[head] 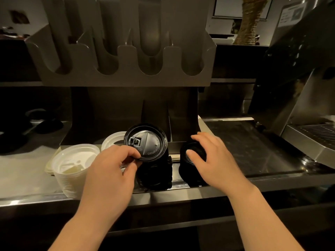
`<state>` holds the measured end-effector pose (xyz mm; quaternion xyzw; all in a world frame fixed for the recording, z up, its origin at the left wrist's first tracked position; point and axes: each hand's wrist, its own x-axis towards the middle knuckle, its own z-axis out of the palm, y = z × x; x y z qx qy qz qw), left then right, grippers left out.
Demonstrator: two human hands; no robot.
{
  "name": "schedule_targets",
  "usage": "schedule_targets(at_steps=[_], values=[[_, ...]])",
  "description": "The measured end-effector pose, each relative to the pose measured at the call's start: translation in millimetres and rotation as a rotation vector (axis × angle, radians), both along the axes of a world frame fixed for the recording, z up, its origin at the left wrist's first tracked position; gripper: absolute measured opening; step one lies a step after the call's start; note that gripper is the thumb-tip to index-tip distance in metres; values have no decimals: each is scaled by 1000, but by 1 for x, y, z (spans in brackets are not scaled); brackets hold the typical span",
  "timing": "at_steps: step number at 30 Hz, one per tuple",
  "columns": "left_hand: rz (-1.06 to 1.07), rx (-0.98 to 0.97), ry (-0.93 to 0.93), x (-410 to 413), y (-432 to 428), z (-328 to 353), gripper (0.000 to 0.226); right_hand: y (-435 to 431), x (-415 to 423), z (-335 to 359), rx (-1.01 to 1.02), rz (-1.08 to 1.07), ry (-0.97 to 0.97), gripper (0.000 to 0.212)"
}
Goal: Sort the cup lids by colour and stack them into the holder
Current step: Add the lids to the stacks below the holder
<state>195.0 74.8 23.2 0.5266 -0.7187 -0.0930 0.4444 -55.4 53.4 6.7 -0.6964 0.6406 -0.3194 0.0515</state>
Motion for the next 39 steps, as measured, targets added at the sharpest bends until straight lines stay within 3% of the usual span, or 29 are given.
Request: schedule_targets(at_steps=[4, 11, 14, 17, 21, 26, 30, 35, 37, 39], values=[[-11, -19, -28, 5, 2, 0, 35, 0, 11, -6, 93, -41, 200, 52], [-8, -19, 5, 12, 6, 1, 33, 6, 21, -9, 155, -78, 280, 59], [-30, -25, 23, 11, 9, 3, 32, 4, 19, -9, 188, -53, 199, 60], [-52, -55, 30, 10, 11, 5, 30, 6, 19, -4, 245, -52, -75, 62], [-64, -66, 15, 10, 12, 5, 31, 14, 19, 2, 81, -96, -227, 55], [-90, -91, 21, 5, 13, 9, 31, 28, 20, 19, -185, -121, -476, 21], [-116, -148, -11, -7, 14, 15, 31, 45, 44, 43, -236, 36, -610, 12], [-194, -210, -82, -18, 14, 17, 38, 42, 53, 54, -52, 36, -777, 26], [-232, -232, -142, -18, 12, 20, 37, 40, 44, 61, -44, 62, -715, 34], [-326, -232, -237, -15, 7, 23, 37, 38, 31, 70, -37, 141, -537, 55]])
